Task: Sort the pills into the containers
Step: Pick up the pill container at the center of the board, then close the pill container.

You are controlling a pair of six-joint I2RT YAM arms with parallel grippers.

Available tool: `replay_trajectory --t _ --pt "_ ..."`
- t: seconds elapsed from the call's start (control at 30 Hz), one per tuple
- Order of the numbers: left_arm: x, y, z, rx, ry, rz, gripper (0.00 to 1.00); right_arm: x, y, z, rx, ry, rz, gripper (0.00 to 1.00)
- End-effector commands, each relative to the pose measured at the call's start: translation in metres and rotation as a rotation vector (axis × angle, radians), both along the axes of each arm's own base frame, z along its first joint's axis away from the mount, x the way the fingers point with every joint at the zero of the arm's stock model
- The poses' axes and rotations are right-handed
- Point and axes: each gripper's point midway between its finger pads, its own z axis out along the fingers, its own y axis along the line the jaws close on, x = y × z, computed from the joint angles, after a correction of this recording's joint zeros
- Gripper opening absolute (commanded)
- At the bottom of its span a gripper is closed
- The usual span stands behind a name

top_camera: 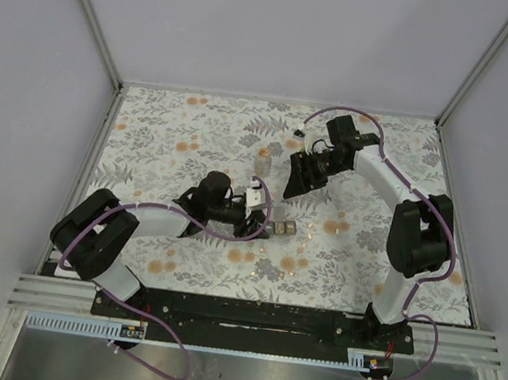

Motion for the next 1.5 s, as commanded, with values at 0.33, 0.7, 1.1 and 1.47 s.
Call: replay_trajectory --t 0.33,0.7,1.1,1.47 --pt "0.003 -0.008 0.038 -0.075 -0.081 -0.043 0.0 0.004 0.013 0.009 -0.014 -0.092 0.002 0.6" --pt "0.008 -0.007 0.037 -0.062 -0.085 -0.018 0.0 -0.015 0.02 0.002 -0.035 -0.097 0.063 0.56" --pt "0.017 -0.006 0.032 -0.039 -0.071 0.021 0.0 -0.033 0.02 0.005 -0.031 -0.131 0.105 0.56" --pt "0.025 -0.005 0.033 -0.039 -0.062 0.048 0.0 -0.044 0.019 0.002 -0.047 -0.139 0.135 0.56"
